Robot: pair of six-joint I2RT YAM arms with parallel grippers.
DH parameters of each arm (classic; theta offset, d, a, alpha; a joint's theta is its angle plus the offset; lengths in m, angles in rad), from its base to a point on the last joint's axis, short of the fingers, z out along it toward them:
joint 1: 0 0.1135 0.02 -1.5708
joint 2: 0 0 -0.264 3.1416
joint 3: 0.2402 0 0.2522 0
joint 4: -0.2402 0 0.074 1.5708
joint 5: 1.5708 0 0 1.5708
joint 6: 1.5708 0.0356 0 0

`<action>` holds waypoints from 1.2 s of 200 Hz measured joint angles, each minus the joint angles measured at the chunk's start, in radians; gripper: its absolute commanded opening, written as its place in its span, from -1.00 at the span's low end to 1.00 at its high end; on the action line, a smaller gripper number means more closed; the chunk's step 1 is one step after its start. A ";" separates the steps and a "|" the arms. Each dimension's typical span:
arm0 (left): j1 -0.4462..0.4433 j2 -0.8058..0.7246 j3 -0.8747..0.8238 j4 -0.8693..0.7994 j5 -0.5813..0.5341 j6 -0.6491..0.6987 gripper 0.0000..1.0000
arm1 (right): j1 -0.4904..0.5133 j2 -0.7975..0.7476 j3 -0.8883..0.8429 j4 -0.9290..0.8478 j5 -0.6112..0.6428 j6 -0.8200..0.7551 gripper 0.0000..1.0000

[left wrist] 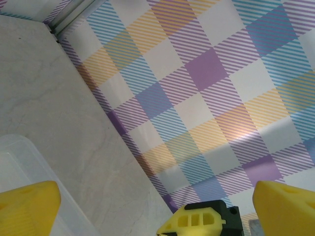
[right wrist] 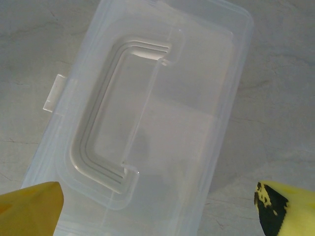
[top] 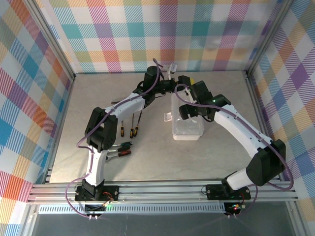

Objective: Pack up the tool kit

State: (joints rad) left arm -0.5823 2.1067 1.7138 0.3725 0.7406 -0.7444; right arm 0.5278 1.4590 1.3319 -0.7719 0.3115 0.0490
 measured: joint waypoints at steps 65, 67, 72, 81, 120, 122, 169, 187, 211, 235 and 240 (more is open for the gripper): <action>0.030 -0.077 -0.192 -0.070 -0.032 0.086 0.99 | -0.112 -0.060 -0.101 0.061 -0.161 0.022 0.98; 0.031 -0.082 -0.204 -0.078 -0.035 0.091 0.99 | -0.119 -0.061 -0.103 0.063 -0.167 0.023 0.98; 0.035 -0.092 -0.224 -0.094 -0.043 0.104 0.99 | -0.146 -0.061 -0.111 0.070 -0.188 0.024 0.98; 0.043 -0.110 -0.261 -0.132 -0.057 0.131 0.99 | -0.184 -0.058 -0.117 0.082 -0.222 0.025 0.97; 0.061 -0.172 -0.353 -0.242 -0.115 0.217 0.99 | -0.261 0.030 -0.097 0.118 -0.335 0.021 0.98; 0.061 -0.174 -0.357 -0.244 -0.117 0.220 0.99 | -0.263 0.037 -0.094 0.120 -0.341 0.021 0.98; 0.061 -0.197 -0.402 -0.275 -0.139 0.249 0.99 | -0.279 0.153 -0.033 0.141 -0.451 0.017 0.98; 0.061 -0.197 -0.403 -0.281 -0.140 0.254 0.99 | -0.279 0.171 -0.018 0.144 -0.477 0.017 0.98; 0.061 -0.197 -0.402 -0.291 -0.140 0.260 0.99 | -0.279 0.190 -0.007 0.143 -0.489 0.017 0.98; 0.061 -0.197 -0.402 -0.292 -0.140 0.263 0.99 | -0.280 0.219 0.002 0.143 -0.488 0.017 0.98; 0.061 -0.197 -0.402 -0.292 -0.140 0.264 0.99 | -0.280 0.226 0.003 0.142 -0.488 0.017 0.98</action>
State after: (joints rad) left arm -0.5209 1.9095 1.3113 0.0803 0.6003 -0.4808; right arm 0.2478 1.6848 1.3354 -0.6304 -0.1761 0.0662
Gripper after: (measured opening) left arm 0.996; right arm 0.990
